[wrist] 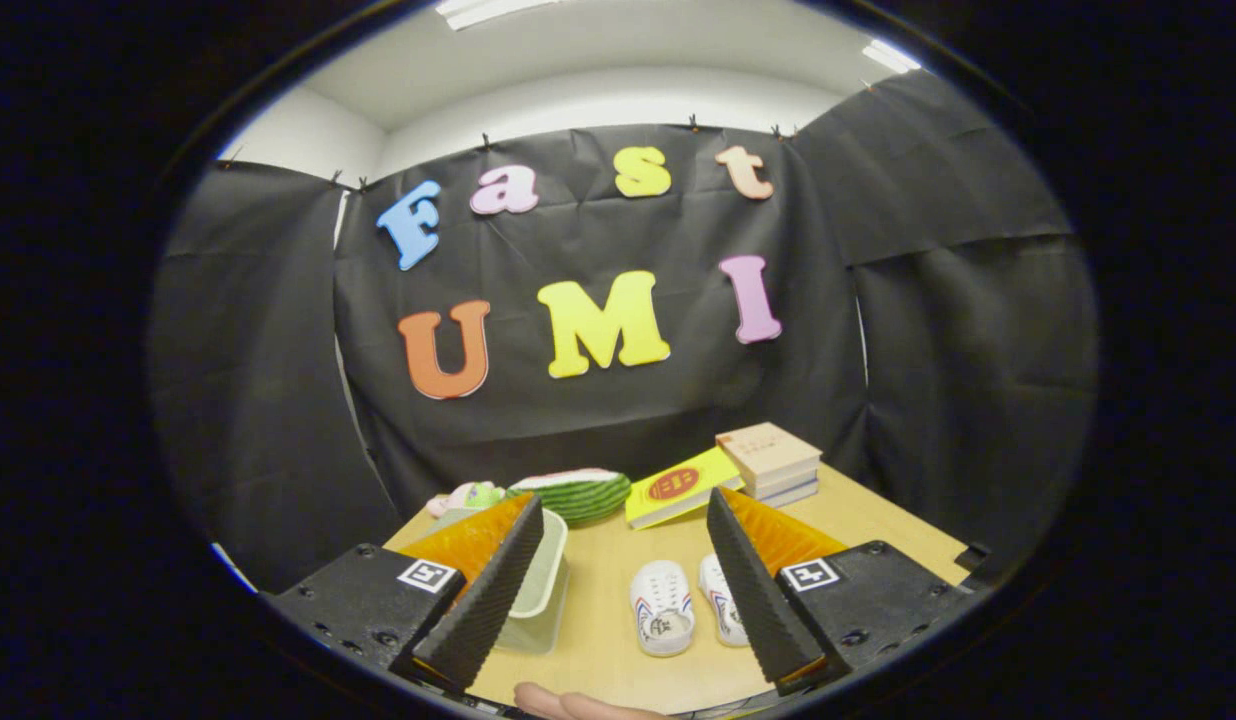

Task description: Open the storage box then place both shoes into the box .Put the left shoe in first, then the right shoe, with the right side of both shoes facing outward in a uniform manner.

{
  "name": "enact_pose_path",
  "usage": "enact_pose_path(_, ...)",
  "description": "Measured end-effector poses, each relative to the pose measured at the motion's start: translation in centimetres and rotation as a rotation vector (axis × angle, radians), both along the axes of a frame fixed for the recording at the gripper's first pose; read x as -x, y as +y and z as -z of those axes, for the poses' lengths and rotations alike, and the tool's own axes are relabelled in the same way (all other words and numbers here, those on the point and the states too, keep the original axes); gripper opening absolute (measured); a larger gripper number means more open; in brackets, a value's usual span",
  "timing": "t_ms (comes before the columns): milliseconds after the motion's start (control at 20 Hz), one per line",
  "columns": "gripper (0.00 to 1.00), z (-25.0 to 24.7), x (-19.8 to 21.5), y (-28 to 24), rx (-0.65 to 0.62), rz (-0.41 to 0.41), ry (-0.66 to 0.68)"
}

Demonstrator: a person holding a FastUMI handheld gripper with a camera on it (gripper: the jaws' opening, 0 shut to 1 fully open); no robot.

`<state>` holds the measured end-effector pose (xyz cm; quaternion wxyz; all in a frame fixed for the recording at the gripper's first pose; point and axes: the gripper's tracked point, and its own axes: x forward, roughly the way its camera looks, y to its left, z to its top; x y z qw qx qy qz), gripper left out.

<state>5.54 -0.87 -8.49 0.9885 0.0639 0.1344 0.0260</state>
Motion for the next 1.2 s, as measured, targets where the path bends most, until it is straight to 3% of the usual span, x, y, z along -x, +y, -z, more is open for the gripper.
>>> enact_pose_path(300,1.0,6.3,-5.3,1.6,-0.089,-0.124,0.189)
enact_pose_path(450,0.98,9.2,-7.3,3.0,-0.105,-0.238,0.273)
enact_pose_path(550,0.98,11.1,-8.9,4.2,-0.167,-0.315,0.346)
enact_pose_path(750,0.94,15.8,-11.6,5.6,-0.316,-0.379,0.527)
enact_pose_path(900,0.92,18.5,-13.2,8.0,-0.479,-0.465,0.647)
enact_pose_path(1200,0.9,21.0,-14.4,13.1,-0.93,-0.659,0.91)
